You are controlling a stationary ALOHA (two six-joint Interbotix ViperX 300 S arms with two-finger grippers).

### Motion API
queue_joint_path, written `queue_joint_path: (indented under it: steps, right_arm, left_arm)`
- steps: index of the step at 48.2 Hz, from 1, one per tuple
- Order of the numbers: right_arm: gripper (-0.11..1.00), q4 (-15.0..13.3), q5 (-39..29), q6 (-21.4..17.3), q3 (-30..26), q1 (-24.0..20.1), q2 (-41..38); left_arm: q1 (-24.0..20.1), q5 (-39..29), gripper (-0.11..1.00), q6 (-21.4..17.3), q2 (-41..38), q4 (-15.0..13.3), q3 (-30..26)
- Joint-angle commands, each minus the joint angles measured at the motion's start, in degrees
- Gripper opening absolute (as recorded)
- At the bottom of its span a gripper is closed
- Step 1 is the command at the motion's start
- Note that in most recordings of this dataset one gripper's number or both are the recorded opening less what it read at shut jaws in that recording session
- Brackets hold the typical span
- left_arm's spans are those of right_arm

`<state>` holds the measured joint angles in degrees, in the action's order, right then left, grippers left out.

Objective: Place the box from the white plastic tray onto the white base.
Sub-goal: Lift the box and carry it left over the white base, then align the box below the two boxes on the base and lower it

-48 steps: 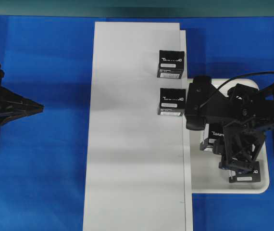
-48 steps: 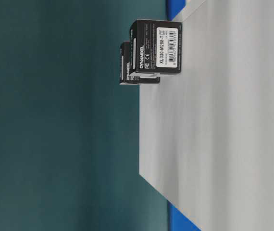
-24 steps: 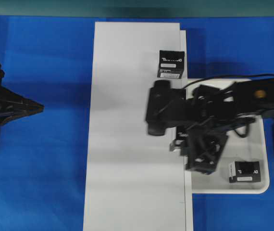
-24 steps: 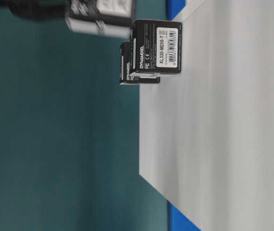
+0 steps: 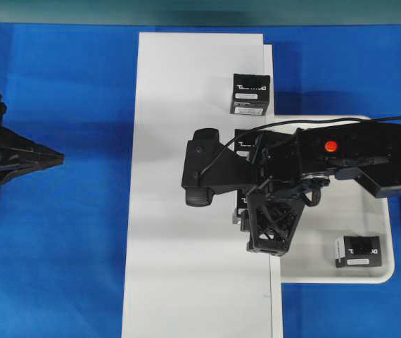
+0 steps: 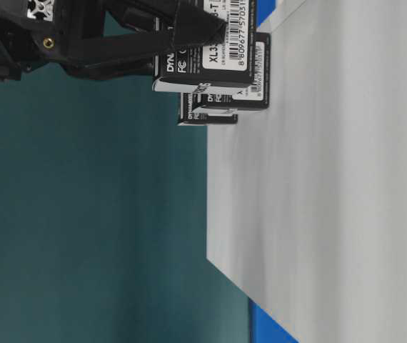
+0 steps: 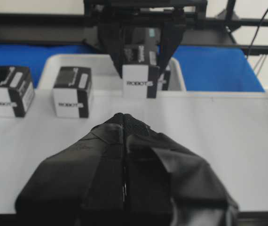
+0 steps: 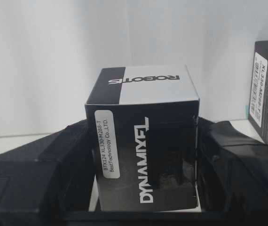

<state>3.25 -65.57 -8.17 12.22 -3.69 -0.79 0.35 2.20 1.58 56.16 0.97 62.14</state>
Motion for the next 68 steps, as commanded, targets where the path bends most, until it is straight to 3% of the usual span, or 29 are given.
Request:
queue_joint_path:
  steps: [1, 68]
  right_arm:
    - [0.58, -0.09, 0.35, 0.18, -0.35, 0.00, -0.79]
    - [0.58, -0.09, 4.92, 0.53, 2.90, -0.62, -4.66]
  left_arm:
    - [0.00, 0.26, -0.07, 0.09, -0.26, 0.09, -1.49]
    - [-0.18, 0.26, -0.07, 0.09, -0.62, 0.09, -1.49]
